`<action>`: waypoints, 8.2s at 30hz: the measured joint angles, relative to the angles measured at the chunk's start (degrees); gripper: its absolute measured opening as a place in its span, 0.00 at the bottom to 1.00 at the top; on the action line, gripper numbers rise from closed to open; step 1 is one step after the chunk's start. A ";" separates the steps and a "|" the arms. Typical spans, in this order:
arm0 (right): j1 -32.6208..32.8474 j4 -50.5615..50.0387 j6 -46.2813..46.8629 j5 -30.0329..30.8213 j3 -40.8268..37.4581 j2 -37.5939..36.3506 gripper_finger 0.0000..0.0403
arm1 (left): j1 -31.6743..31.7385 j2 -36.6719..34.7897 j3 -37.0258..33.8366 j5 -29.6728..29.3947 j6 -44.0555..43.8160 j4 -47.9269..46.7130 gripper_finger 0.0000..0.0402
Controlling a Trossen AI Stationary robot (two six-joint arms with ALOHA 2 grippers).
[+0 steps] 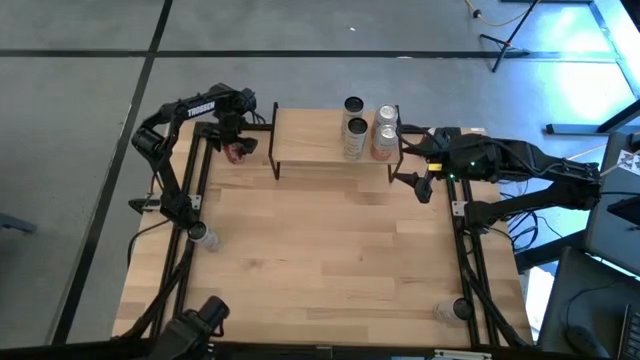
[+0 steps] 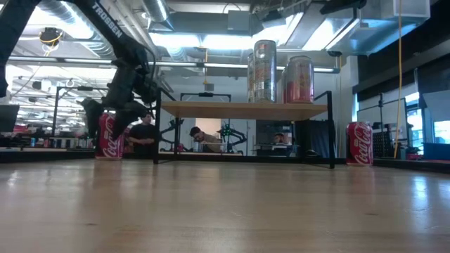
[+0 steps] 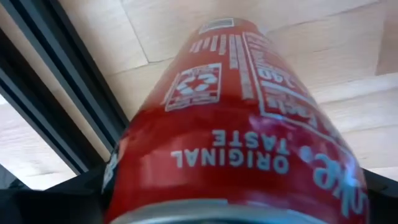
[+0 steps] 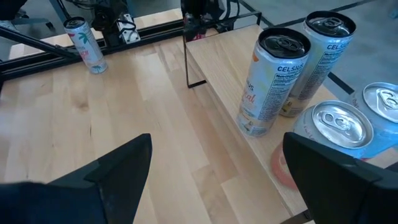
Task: Place canned beverage on shelf
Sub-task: Put the left red soda can on the shelf
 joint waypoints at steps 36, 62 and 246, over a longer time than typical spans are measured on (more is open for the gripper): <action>0.02 -1.88 -3.13 1.07 -0.02 0.75 0.87 | -3.15 -12.62 -0.14 -2.32 7.35 -0.41 0.68; 1.75 -3.20 2.63 -12.95 -0.02 1.48 0.87 | -43.35 -33.92 8.65 -1.01 -5.12 -10.18 0.68; 7.15 3.30 11.84 -0.87 -11.89 -2.49 0.87 | -30.45 -1.16 31.79 7.41 19.56 29.23 0.69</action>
